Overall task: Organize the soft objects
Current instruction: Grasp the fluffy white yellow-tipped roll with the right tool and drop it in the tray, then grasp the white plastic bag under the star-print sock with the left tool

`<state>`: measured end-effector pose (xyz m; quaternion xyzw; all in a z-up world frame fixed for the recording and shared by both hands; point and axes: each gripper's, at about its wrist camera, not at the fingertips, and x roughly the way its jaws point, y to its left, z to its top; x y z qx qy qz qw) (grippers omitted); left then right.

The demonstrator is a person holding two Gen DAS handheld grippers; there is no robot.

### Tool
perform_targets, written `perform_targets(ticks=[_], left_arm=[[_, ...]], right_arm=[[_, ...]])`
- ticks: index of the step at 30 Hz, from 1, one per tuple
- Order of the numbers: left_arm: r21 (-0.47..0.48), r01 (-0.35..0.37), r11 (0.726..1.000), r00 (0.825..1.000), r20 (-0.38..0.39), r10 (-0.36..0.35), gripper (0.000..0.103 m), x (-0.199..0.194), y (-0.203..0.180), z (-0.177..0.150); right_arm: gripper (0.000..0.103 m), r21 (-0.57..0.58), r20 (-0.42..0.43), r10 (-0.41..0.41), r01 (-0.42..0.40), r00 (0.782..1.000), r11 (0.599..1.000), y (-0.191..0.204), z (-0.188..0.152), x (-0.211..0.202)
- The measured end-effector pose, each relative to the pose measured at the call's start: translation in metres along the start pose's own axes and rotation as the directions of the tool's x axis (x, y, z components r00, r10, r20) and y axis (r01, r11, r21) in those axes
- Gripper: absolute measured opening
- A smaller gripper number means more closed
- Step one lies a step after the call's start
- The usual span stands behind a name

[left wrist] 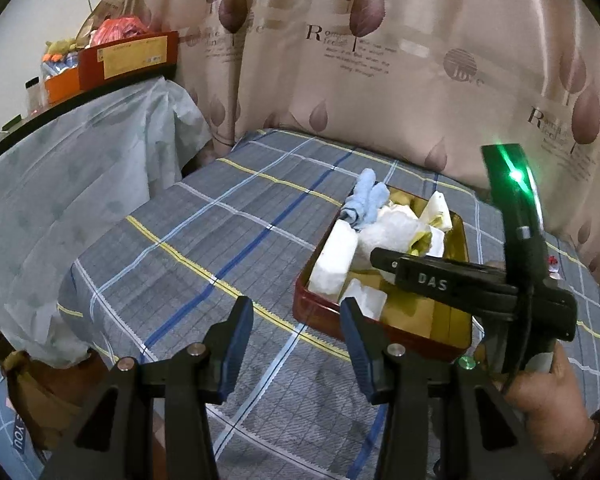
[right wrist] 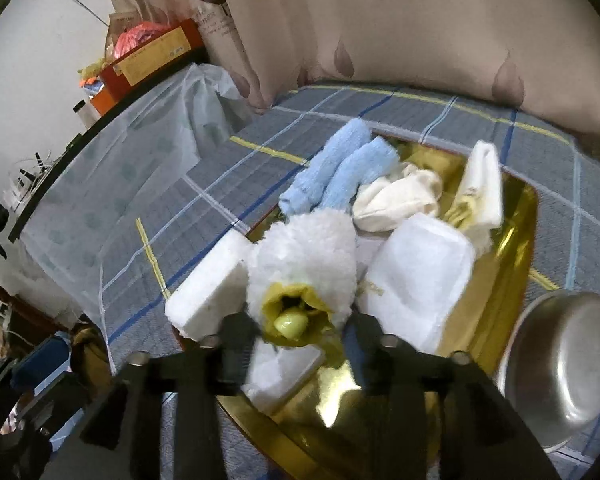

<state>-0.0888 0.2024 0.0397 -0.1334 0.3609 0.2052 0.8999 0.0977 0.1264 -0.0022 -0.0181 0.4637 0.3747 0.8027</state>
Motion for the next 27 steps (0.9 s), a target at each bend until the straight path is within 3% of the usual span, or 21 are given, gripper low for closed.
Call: perform_targets(ticks=[3,6,8,11,14,18,23,25,27], left_arm=[[0.001,-0.004,1.000,1.000,-0.005,0.004,0.046,0.000,0.000,-0.001],[0.009,0.000,1.000,1.000,-0.007,0.000,0.046,-0.001,-0.003,-0.001],[0.024,-0.003,1.000,1.000,-0.002,0.003,0.046,-0.003,-0.007,-0.002],[0.058,-0.009,0.998,1.000,0.016,0.008,0.046,-0.006,-0.012,-0.003],[0.085,0.000,0.996,1.000,0.021,-0.002,0.046,-0.008,-0.018,-0.006],[0.147,0.041,0.988,0.999,0.012,-0.044,0.046,-0.010,-0.034,-0.011],[0.263,0.157,0.952,0.987,-0.018,-0.158,0.046,-0.020,-0.067,-0.016],[0.307,0.251,0.918,0.968,-0.061,-0.244,0.046,-0.025,-0.086,-0.018],[0.330,0.318,0.889,0.948,-0.103,-0.301,0.047,-0.025,-0.105,-0.014]], right_arm=[[0.066,0.017,0.058,0.005,-0.006,0.998,1.000,-0.005,-0.001,-0.018],[0.066,0.019,0.120,0.012,-0.015,0.993,1.000,-0.011,-0.004,-0.043],[0.066,0.010,0.190,-0.037,0.035,0.981,0.999,-0.017,-0.015,-0.071],[0.076,0.047,0.271,-0.154,0.147,0.950,0.988,-0.040,-0.042,-0.112],[0.079,0.094,0.294,-0.356,0.344,0.887,0.934,-0.079,-0.077,-0.150],[0.080,0.180,0.209,-0.564,0.536,0.799,0.825,-0.151,-0.119,-0.187],[0.081,0.295,0.074,-0.702,0.657,0.708,0.694,-0.241,-0.165,-0.223],[0.081,0.313,0.027,-0.747,0.704,0.664,0.638,-0.266,-0.178,-0.230],[0.081,0.316,-0.003,-0.767,0.728,0.642,0.608,-0.281,-0.186,-0.231]])
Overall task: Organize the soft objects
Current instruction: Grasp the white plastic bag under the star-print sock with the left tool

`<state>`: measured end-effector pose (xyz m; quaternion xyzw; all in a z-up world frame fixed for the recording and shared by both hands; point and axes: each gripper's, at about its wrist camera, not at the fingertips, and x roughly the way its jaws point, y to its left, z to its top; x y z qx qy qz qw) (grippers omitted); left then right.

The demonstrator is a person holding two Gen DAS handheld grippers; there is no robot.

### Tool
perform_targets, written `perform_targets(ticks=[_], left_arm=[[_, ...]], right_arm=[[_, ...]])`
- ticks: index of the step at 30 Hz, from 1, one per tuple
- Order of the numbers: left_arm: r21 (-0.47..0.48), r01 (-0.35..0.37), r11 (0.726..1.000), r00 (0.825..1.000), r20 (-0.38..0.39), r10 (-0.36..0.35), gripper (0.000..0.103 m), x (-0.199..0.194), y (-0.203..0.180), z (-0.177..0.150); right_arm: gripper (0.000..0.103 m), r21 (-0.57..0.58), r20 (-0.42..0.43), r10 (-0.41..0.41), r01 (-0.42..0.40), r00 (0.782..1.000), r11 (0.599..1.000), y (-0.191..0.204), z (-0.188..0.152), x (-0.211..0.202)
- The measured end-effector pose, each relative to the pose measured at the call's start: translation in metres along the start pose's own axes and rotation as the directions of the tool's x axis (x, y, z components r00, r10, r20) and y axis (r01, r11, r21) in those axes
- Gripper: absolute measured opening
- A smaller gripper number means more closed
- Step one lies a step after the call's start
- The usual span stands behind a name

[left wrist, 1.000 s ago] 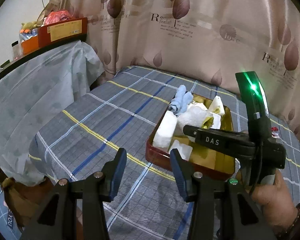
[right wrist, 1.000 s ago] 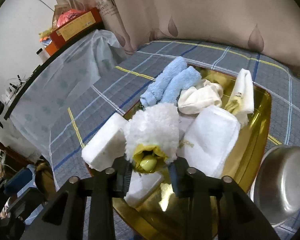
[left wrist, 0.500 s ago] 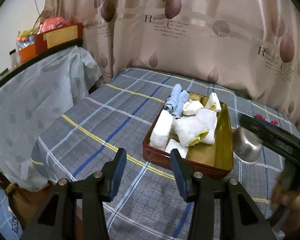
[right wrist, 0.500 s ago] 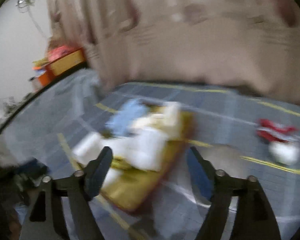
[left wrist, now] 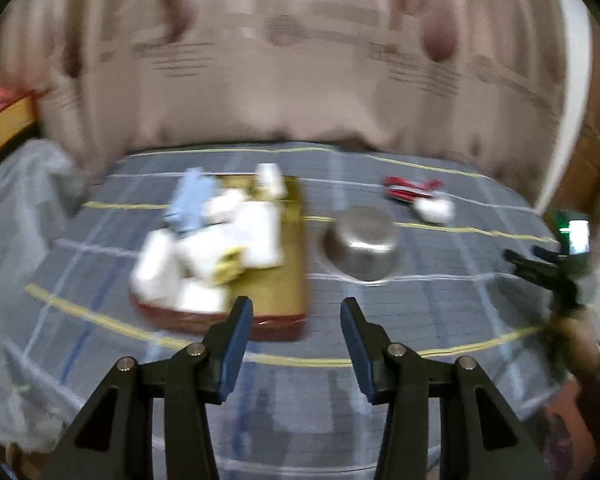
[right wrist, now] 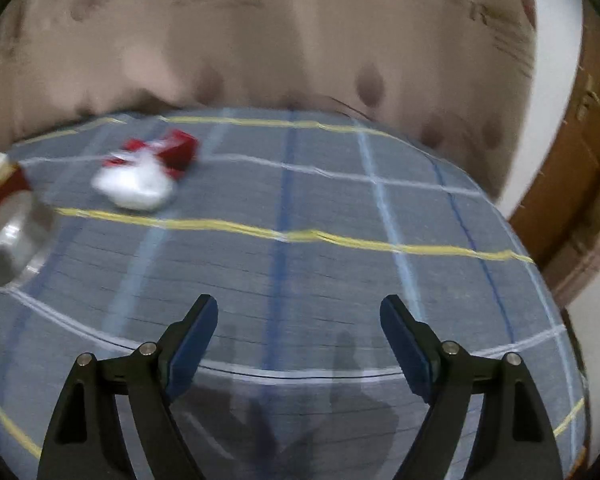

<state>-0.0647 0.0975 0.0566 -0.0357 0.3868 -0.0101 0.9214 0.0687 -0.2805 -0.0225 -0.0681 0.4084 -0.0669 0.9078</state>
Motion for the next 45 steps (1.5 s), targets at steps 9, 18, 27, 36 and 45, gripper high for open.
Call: perform_targets(ticks=[9,18,27,36,45], left_arm=[[-0.101,0.354,0.930,0.914,-0.173,-0.367,0.053,0.075,-0.084,0.075],[-0.318,0.420,0.850,0.800,-0.312,-0.512,0.054,0.221,-0.150,0.130],[-0.492,0.371,0.788,0.762,-0.324,-0.561,0.054,0.285,-0.148,0.128],[-0.486,0.333,0.808,0.766,-0.361,-0.532,0.054,0.314,-0.159,0.127],[-0.310,0.332,0.891,0.799,-0.409,-0.440,0.032,0.324,-0.193,0.135]], right_arm=[[0.086,0.096,-0.029,0.050,-0.047,0.998,0.994,-0.024,-0.004,0.010],[0.086,0.167,0.010,0.142,-0.142,0.990,0.976,-0.038,-0.009,0.006],[0.086,0.172,0.039,0.200,-0.204,0.979,0.964,-0.038,-0.009,0.003],[0.086,0.179,0.049,0.232,-0.237,0.971,0.955,-0.039,-0.008,0.004],[0.086,0.198,0.048,0.232,-0.237,0.971,0.951,-0.042,-0.009,0.005]])
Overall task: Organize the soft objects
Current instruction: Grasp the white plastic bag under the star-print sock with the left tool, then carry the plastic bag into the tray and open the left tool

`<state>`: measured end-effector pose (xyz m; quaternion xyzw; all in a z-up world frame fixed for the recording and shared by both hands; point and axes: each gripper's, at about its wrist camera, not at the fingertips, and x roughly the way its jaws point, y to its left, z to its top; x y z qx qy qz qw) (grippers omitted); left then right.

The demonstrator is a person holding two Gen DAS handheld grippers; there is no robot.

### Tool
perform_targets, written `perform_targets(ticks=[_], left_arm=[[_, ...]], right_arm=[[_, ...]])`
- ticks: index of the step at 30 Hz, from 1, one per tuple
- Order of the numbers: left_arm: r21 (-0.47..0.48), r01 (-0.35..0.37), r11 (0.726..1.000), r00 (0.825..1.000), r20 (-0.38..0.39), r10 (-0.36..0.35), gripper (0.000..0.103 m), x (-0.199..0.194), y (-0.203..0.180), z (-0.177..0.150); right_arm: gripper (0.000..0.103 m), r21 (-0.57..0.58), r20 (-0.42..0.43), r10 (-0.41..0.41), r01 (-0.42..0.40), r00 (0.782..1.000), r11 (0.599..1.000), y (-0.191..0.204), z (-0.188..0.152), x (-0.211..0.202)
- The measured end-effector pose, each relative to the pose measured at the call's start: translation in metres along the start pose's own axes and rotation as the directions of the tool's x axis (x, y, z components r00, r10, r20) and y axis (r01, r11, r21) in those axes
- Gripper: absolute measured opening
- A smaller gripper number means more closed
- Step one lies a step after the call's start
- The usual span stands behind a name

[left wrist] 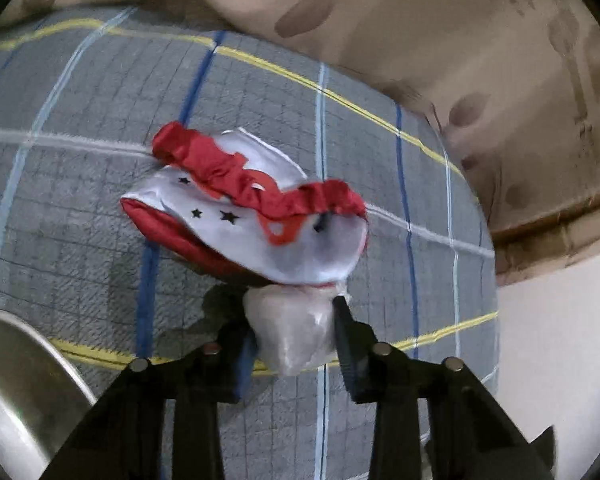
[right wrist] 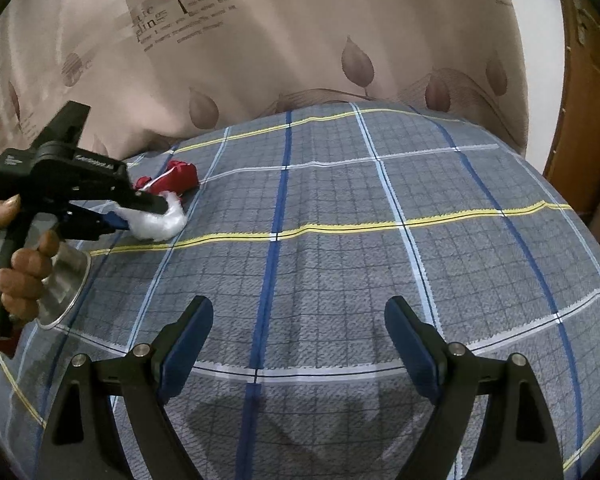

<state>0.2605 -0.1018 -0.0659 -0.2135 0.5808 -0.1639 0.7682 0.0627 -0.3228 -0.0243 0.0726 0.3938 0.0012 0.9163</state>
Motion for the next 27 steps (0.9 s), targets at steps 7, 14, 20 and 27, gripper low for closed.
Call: perform_targets(ticks=[7,14,20,27], left_arm=[[0.134,-0.075,0.988,0.995,0.075,0.066,0.032,-0.049,-0.014,-0.012],[0.168,-0.279,0.946,0.943,0.232,0.237,0.032,-0.117,0.030,0.006],[0.102,-0.362,0.926,0.908,0.263,0.326,0.032,-0.138,0.077,0.014],[0.072,-0.399,0.914,0.869,0.346,0.353,0.032,-0.181,0.102,-0.018]], right_arm=[[0.086,0.013,-0.006,0.000,0.000,1.000,1.000,-0.004,0.000,0.001],[0.086,0.007,-0.023,-0.014,0.014,1.000,1.000,-0.003,0.001,0.007],[0.086,-0.001,-0.043,-0.028,0.028,0.999,1.000,-0.003,0.001,0.012],[0.087,-0.011,-0.062,-0.047,0.047,0.997,0.999,-0.001,0.000,0.017]])
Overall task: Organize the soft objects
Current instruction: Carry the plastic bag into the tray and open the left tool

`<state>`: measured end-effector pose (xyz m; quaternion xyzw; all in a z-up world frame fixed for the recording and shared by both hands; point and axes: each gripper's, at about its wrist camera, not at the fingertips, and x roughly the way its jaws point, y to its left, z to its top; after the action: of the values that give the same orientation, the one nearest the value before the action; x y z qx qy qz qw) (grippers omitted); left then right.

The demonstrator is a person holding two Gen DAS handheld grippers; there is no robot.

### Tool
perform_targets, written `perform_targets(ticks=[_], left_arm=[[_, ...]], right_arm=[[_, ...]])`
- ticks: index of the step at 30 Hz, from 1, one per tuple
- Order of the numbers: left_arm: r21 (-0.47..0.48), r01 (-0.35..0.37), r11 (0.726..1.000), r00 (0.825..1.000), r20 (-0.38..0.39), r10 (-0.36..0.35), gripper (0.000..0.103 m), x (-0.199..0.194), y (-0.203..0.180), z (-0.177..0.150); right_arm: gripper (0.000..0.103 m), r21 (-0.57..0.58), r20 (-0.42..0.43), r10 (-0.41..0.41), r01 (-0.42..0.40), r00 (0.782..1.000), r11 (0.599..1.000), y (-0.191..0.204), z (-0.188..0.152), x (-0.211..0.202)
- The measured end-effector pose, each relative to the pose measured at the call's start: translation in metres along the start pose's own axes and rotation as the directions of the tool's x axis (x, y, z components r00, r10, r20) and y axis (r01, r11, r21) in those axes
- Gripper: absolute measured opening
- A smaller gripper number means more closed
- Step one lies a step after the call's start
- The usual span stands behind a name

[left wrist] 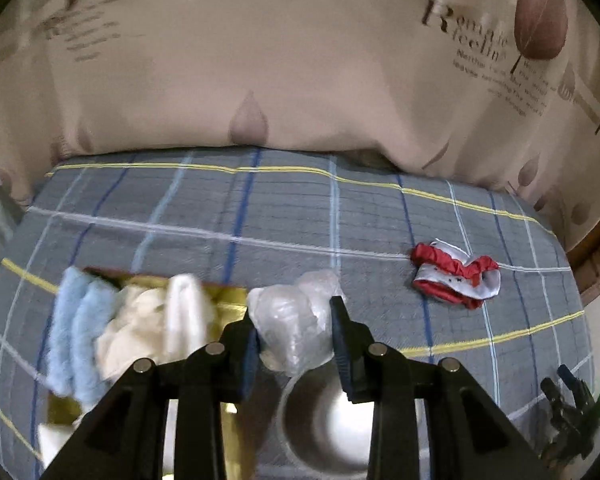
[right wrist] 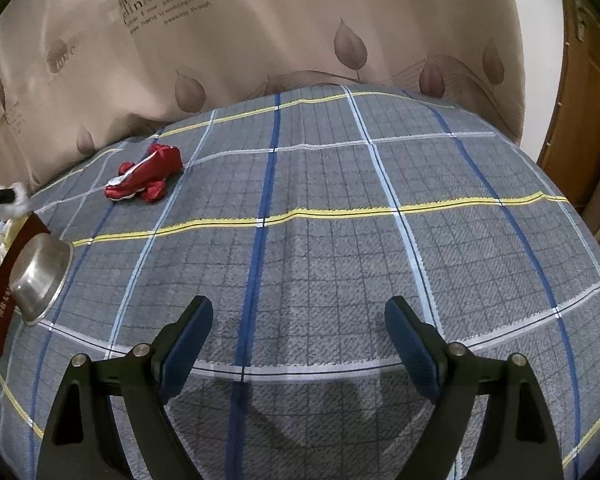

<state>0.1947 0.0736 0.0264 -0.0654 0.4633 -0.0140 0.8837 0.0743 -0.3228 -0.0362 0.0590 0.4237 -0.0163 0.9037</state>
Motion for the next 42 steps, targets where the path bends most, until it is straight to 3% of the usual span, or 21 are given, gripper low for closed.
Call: perform_targets(ticks=[15,30,37,42], left_arm=[[-0.105,0.008,0.994,1.000,0.009,-0.007,0.032,-0.073,0.074,-0.074],[-0.155,0.049,0.987,0.998,-0.043,-0.056,0.034,-0.062,0.090,-0.133],[-0.152,0.045,0.987,0.998,-0.039,-0.051,0.040,-0.061,0.087,-0.147],[-0.191,0.056,0.980,0.998,0.008,-0.056,0.048,-0.077,0.090,-0.150]], right_arm=[[0.087,-0.025,-0.034,-0.050,0.050,0.998,0.998,0.003,0.001,0.008],[0.091,-0.071,-0.069,-0.110,0.105,0.992,0.992,0.010,0.000,0.015],[0.092,-0.080,-0.071,-0.124,0.119,0.990,0.990,0.012,0.000,0.016],[0.093,-0.083,-0.072,-0.127,0.121,0.989,0.989,0.012,0.000,0.016]])
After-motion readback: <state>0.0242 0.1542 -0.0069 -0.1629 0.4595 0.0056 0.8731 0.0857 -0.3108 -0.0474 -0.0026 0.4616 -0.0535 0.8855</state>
